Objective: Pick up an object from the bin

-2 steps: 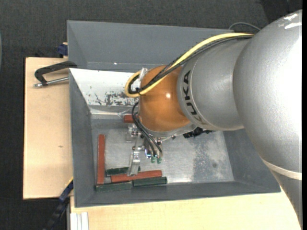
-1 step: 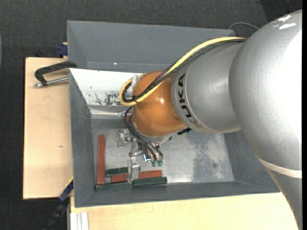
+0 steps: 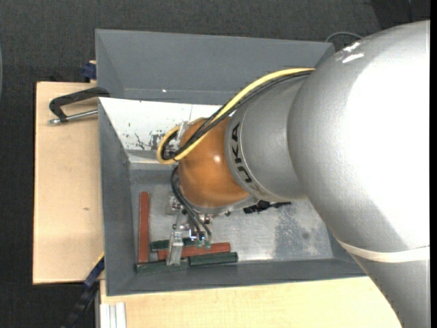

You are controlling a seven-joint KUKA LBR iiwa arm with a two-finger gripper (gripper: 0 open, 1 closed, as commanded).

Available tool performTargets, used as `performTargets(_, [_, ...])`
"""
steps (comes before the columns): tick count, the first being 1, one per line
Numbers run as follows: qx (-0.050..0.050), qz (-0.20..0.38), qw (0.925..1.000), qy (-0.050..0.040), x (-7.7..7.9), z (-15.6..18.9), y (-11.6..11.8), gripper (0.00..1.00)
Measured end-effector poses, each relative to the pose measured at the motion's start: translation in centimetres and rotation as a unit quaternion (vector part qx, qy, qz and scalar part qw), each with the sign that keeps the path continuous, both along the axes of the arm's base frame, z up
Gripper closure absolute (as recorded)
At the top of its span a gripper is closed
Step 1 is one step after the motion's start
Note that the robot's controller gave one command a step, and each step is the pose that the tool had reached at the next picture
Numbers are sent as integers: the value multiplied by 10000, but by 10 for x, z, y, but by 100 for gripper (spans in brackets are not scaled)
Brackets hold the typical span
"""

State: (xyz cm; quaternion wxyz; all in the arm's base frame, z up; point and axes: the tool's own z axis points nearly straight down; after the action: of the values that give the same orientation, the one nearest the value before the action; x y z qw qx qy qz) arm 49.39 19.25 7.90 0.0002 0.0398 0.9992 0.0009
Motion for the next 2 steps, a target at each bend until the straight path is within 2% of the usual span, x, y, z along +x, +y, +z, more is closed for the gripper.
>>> performTargets(1, [-2,109,9999,-13,0,-18,1,0])
performTargets(2, [6,1016,9948,-36,3,-8,2,0])
